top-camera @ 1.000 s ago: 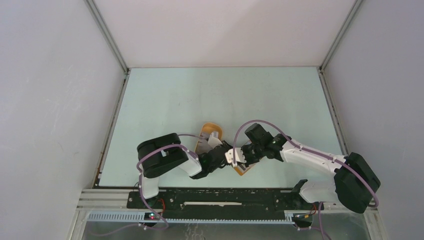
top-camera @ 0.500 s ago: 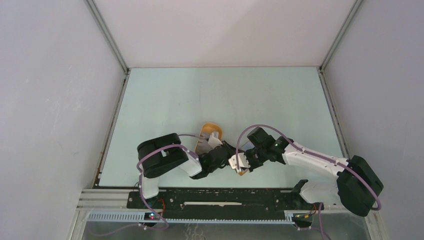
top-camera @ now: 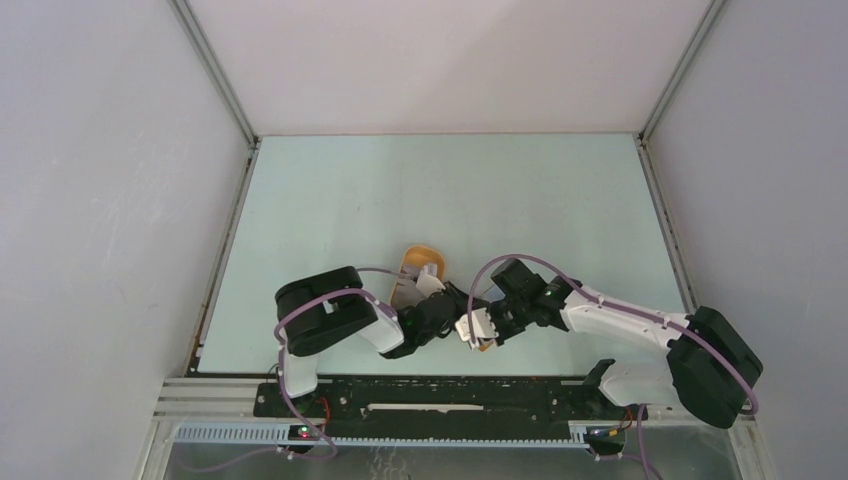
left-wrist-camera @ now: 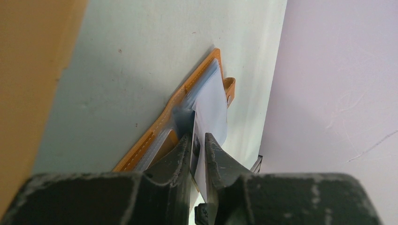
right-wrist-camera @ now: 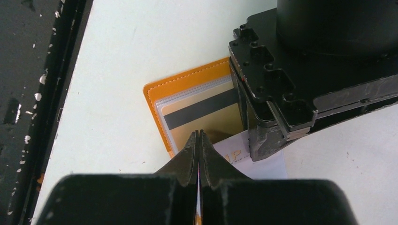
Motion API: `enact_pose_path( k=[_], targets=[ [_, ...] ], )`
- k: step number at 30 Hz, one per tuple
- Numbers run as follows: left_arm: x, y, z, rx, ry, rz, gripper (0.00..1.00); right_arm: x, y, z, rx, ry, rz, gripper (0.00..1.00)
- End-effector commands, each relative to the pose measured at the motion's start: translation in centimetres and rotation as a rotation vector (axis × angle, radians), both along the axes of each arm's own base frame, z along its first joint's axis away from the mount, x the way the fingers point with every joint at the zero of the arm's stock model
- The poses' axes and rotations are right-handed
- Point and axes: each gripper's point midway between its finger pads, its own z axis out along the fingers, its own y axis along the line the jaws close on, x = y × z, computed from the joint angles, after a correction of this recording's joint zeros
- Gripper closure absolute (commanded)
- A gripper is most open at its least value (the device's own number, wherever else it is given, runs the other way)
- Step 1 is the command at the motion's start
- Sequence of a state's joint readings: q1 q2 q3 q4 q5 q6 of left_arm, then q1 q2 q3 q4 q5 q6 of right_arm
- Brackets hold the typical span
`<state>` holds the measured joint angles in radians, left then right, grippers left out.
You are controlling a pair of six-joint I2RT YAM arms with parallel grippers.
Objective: Put the credit cards into the card holder
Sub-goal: Insert the credit card into the card holder.
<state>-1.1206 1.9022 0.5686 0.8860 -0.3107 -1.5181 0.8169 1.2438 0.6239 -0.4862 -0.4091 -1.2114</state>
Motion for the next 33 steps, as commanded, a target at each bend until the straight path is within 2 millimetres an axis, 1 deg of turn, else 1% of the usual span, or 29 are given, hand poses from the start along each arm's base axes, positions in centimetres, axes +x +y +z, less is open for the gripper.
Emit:
enact_pose_path(
  k=[1, 6, 11, 19, 23, 27, 33],
  targets=[
    [-0.9, 1.1, -3.4, 0.084, 0.075, -0.001, 0.8, 0.9, -0.4, -0.4, -0.023, -0.046, -0.007, 1.0],
    [-1.0, 1.1, -3.4, 0.083, 0.076, -0.003, 0.79, 1.4, -1.3, -0.6, -0.036, -0.043, -0.035, 1.0],
    [-0.9, 1.0, -3.3, 0.078, 0.077, -0.003, 0.79, 1.6, -1.7, -0.8, -0.045, -0.039, -0.051, 1.0],
    [-0.9, 1.3, -3.2, 0.076, 0.074, -0.001, 0.79, 2.0, -1.5, -0.7, -0.036, -0.042, -0.081, 1.0],
    [-1.0, 1.6, -3.2, 0.075, 0.073, 0.004, 0.79, 2.8, -1.2, -0.5, -0.022, -0.061, -0.123, 0.99],
    [-0.9, 1.8, -3.2, 0.078, 0.072, 0.008, 0.79, 3.5, -1.3, -0.8, -0.041, -0.087, -0.145, 0.99],
    [-0.7, 1.8, -3.4, 0.078, 0.074, 0.006, 0.8, 3.7, -1.0, -0.3, -0.016, -0.098, -0.153, 0.99]
  ],
)
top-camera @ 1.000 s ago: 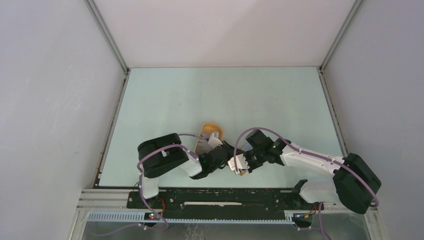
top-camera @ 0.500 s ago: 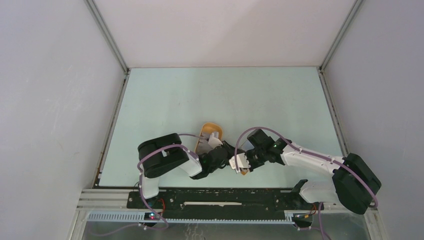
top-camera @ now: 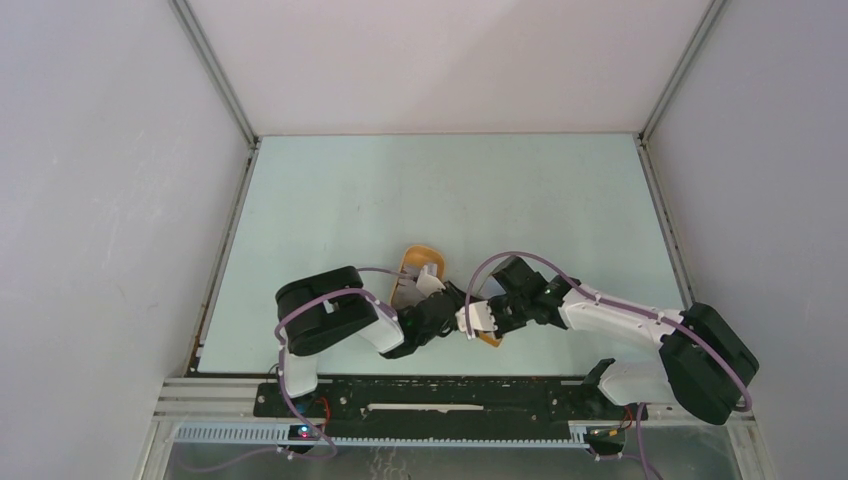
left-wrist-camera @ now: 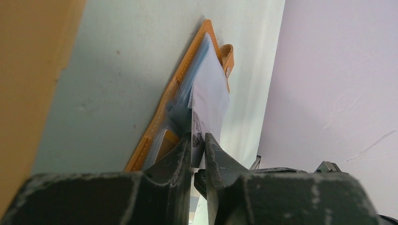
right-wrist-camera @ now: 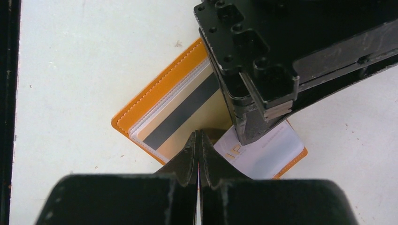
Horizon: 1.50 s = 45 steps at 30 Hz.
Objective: Put the credit cards into the card holder
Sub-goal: Insert the credit card into the card holder.
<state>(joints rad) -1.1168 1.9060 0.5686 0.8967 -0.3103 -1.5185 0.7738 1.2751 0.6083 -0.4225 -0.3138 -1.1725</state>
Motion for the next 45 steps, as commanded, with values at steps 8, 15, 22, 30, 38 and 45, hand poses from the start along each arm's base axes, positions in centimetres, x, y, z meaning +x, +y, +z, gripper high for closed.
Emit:
enact_pose_path(
  k=[8, 15, 22, 30, 38, 45],
  targets=[
    [-0.8, 1.8, -3.6, 0.085, 0.078, 0.001, 0.8, 1.2, 1.5, 0.5, 0.03, -0.086, -0.01, 0.96],
    [-0.9, 1.8, -3.8, 0.085, 0.082, -0.004, 0.8, 1.2, 0.8, -0.3, -0.008, -0.045, -0.028, 0.96],
    [-1.0, 2.4, -2.5, 0.077, 0.056, -0.001, 0.76, 1.3, 0.3, -0.5, -0.015, -0.013, -0.051, 0.96],
    [-1.0, 4.1, -1.7, 0.129, 0.022, 0.021, 0.75, 1.6, 0.1, -0.4, -0.007, 0.021, -0.087, 0.96],
    [-1.2, 4.9, -1.7, 0.168, 0.004, 0.019, 0.77, 2.0, 0.0, -0.3, -0.003, 0.038, -0.125, 0.96],
    [-1.0, 4.9, -2.8, 0.241, 0.004, 0.012, 0.78, 2.6, 0.2, 0.0, 0.013, 0.037, -0.165, 0.96]
  ],
)
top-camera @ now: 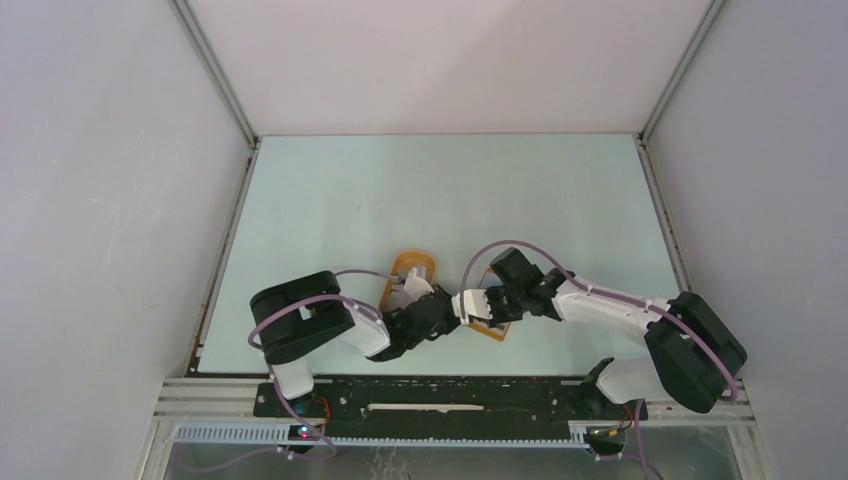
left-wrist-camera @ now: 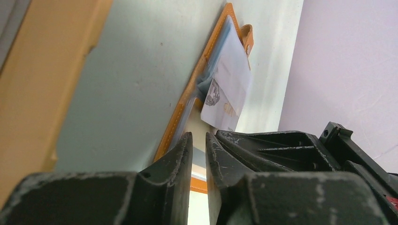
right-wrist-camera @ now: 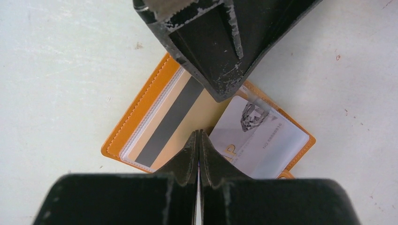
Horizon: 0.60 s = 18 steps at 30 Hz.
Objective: Put the credit cards into the card holder
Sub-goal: Insert the credit card into the card holder.
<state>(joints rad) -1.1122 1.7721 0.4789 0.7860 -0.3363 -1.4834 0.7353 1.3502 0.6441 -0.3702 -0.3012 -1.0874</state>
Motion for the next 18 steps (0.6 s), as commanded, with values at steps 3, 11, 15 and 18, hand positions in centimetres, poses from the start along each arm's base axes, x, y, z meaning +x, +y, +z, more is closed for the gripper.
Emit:
enact_pose_path(
  k=[3, 11, 15, 18],
  targets=[
    [-0.1, 1.3, -3.1, 0.166, 0.015, -0.01, 0.78, 1.1, 0.0, 0.6, 0.006, 0.003, -0.071, 0.96],
    [-0.1, 1.1, -3.3, 0.182, 0.019, -0.025, 0.79, 2.5, -0.1, 0.8, 0.013, -0.022, -0.145, 0.96],
    [-0.1, 1.0, -3.5, 0.185, 0.021, -0.028, 0.8, 2.1, 0.5, 1.0, 0.036, 0.005, -0.142, 0.96],
    [-0.2, 1.1, -3.6, 0.187, 0.022, -0.029, 0.81, 1.9, 1.1, 1.2, 0.055, 0.032, -0.143, 0.95]
  ],
)
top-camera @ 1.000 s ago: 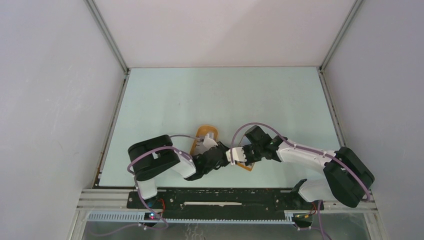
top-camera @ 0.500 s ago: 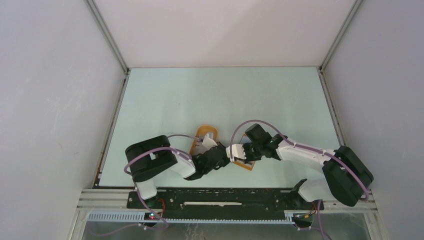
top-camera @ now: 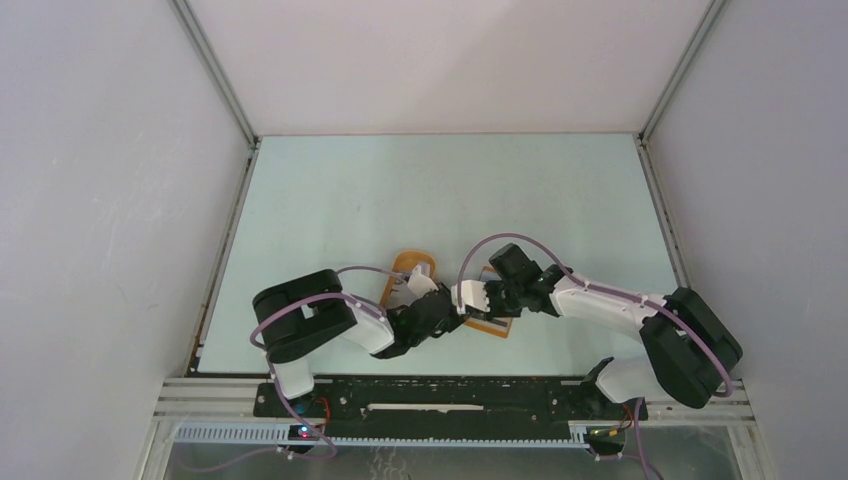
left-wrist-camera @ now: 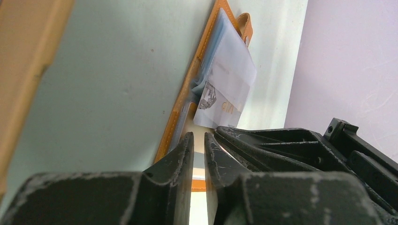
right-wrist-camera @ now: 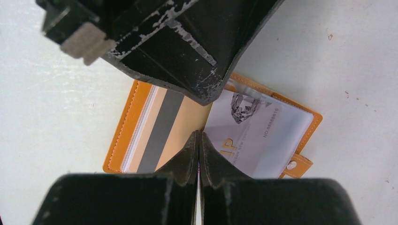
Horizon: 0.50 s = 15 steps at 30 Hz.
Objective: Put the credit cards into the card holder
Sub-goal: Insert the credit card into the card holder.
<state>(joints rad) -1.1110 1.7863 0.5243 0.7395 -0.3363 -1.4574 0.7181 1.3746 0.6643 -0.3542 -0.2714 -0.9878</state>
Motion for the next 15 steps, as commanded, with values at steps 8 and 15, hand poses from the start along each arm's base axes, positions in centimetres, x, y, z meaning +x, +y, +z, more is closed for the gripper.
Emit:
enact_pose_path(
  k=[8, 15],
  targets=[
    [-0.6, 1.9, -3.5, 0.159, 0.028, -0.017, 0.83, 0.6, 2.2, 1.7, 0.079, 0.034, -0.03, 0.91],
    [-0.5, 2.1, -3.3, 0.159, 0.023, -0.012, 0.84, 0.8, 3.0, 3.2, 0.121, -0.017, -0.033, 0.75]
  ],
)
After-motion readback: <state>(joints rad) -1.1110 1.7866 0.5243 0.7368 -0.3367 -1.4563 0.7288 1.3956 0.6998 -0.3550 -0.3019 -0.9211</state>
